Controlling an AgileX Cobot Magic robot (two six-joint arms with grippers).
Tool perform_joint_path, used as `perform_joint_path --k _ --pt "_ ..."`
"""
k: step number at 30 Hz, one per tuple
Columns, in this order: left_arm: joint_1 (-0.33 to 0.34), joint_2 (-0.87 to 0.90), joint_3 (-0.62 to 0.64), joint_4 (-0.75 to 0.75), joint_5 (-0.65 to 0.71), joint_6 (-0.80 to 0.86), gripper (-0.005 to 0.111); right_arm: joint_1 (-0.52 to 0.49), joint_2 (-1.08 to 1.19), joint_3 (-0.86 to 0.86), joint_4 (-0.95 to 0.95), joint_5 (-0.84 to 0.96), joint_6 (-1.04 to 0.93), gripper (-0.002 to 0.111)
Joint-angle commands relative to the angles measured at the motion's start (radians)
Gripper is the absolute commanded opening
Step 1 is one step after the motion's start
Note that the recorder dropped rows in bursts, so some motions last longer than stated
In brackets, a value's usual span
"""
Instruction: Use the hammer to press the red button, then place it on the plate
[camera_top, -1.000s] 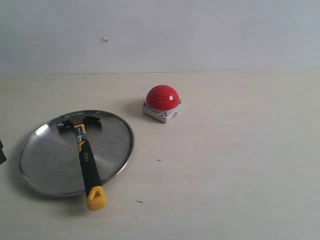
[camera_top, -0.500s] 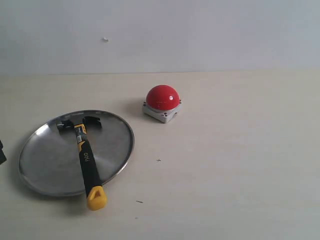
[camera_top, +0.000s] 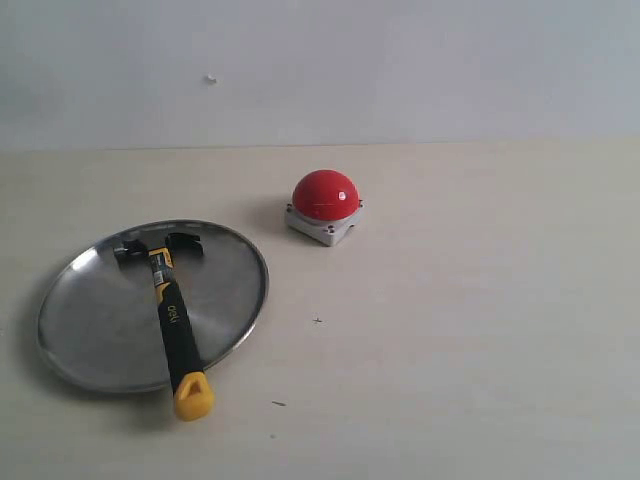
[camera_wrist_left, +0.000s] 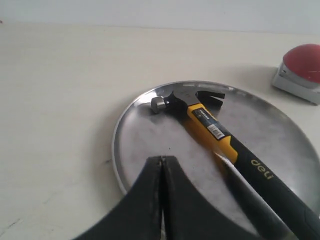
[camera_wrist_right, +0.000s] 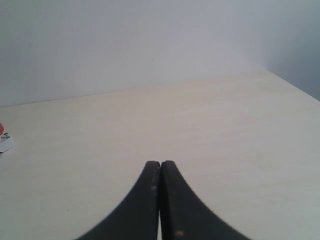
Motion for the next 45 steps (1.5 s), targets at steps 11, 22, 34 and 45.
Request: perform_joint_path --k 11,22,34,45 --pt "0.123 -0.651 0.055 -0.088 0.474 -0.011 0.000 -0.006 -0.006 0.005 -0.004 -0.006 -0.001 0.000" --pt "0.123 -0.849 0.108 -0.088 0.487 -0.023 0.000 -0.006 -0.006 0.005 -0.004 -0.006 -0.001 0.000" --pt "0.123 -0.949 0.108 -0.088 0.564 -0.042 0.000 -0.006 -0.006 0.005 -0.004 -0.006 -0.003 0.000" --pt "0.123 -0.996 0.108 -0.088 0.623 -0.042 0.000 -0.006 -0.006 0.005 -0.004 -0.006 -0.003 0.000"
